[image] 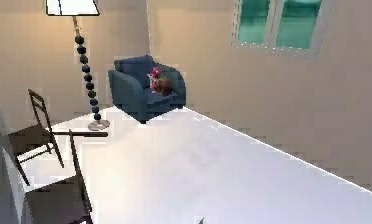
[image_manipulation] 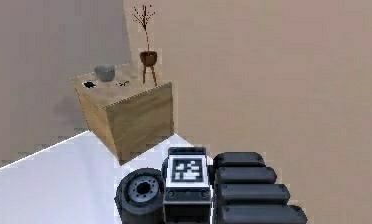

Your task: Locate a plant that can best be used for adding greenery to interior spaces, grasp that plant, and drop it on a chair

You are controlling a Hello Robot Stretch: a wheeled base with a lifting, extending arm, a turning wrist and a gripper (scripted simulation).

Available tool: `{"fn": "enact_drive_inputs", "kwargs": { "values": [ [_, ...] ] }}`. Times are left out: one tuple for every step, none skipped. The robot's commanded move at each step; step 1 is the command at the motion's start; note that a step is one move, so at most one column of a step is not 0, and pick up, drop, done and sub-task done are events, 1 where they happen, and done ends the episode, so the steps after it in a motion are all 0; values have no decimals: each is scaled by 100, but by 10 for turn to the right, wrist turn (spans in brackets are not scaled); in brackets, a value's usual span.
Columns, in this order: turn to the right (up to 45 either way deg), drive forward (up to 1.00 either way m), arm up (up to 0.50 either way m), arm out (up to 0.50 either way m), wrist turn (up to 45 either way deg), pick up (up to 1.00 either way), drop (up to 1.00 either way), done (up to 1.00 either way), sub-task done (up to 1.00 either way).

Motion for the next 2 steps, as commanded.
{"fn": "enact_drive_inputs", "kwargs": {
  "values": [
    [450, 0, 0, 0, 0, 0, 0, 0, 0],
    [450, 0, 0, 0, 0, 0, 0, 0, 0]
  ]
}}
